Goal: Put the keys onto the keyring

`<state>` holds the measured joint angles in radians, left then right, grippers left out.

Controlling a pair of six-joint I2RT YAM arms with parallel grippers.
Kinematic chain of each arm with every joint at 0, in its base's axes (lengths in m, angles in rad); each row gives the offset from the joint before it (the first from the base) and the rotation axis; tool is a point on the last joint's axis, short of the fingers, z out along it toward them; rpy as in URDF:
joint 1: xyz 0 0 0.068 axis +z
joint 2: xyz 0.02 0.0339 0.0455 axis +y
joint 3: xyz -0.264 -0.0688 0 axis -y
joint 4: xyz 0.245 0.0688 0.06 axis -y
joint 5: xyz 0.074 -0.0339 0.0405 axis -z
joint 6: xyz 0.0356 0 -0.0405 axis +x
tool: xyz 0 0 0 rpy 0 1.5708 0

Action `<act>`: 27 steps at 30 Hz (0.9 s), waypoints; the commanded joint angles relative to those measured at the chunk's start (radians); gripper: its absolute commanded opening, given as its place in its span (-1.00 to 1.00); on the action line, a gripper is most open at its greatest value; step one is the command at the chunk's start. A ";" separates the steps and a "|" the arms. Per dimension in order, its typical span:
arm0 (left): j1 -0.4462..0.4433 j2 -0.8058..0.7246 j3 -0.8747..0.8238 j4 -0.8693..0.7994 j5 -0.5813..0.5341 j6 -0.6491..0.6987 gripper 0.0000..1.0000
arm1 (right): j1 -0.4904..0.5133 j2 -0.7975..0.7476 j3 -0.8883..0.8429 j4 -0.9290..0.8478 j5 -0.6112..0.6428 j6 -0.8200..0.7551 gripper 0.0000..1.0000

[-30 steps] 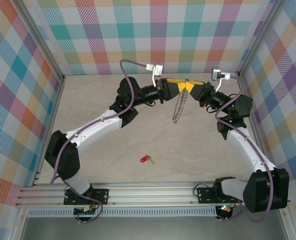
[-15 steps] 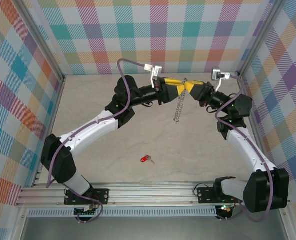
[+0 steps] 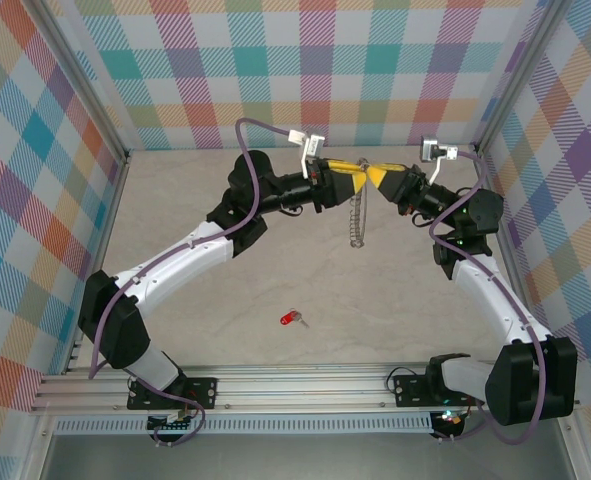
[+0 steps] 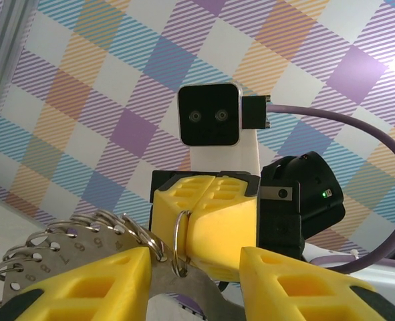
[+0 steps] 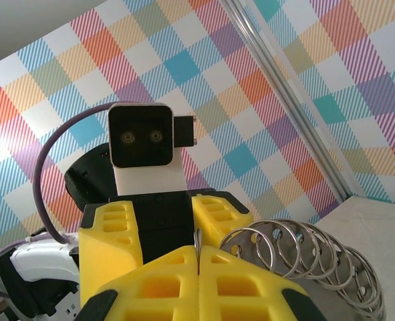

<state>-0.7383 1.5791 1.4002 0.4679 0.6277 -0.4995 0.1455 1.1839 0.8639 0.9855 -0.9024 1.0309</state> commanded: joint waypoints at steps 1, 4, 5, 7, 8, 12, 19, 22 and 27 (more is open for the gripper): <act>-0.003 0.008 0.050 0.010 0.018 0.022 -0.24 | 0.007 -0.015 0.026 0.033 -0.015 -0.026 -1.00; -0.001 0.017 0.062 0.010 0.020 0.022 -0.30 | 0.006 -0.015 0.026 0.032 -0.018 -0.028 -1.00; -0.002 0.020 0.063 0.010 0.020 0.023 -0.33 | 0.007 -0.015 0.026 0.033 -0.019 -0.029 -1.00; -0.002 0.024 0.069 0.009 0.023 0.023 -0.39 | 0.006 -0.017 0.026 0.030 -0.017 -0.031 -1.00; -0.002 0.025 0.070 0.007 0.023 0.021 -0.40 | 0.007 -0.018 0.026 0.026 -0.016 -0.034 -1.00; -0.002 0.024 0.064 0.006 0.023 0.019 -0.39 | 0.007 -0.020 0.026 0.016 -0.013 -0.042 -1.00; -0.003 0.009 0.030 0.013 0.010 0.019 -0.42 | 0.006 -0.026 0.021 0.003 -0.003 -0.055 -1.00; -0.002 0.004 0.023 0.009 0.009 0.022 -0.43 | 0.006 -0.028 0.020 0.000 -0.001 -0.058 -1.00; -0.002 0.001 0.014 0.006 0.007 0.026 -0.70 | 0.006 -0.030 0.020 -0.004 0.001 -0.060 -1.00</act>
<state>-0.7372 1.5997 1.4261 0.4553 0.6189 -0.4953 0.1455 1.1797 0.8639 0.9615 -0.9165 0.9977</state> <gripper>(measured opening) 0.174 0.050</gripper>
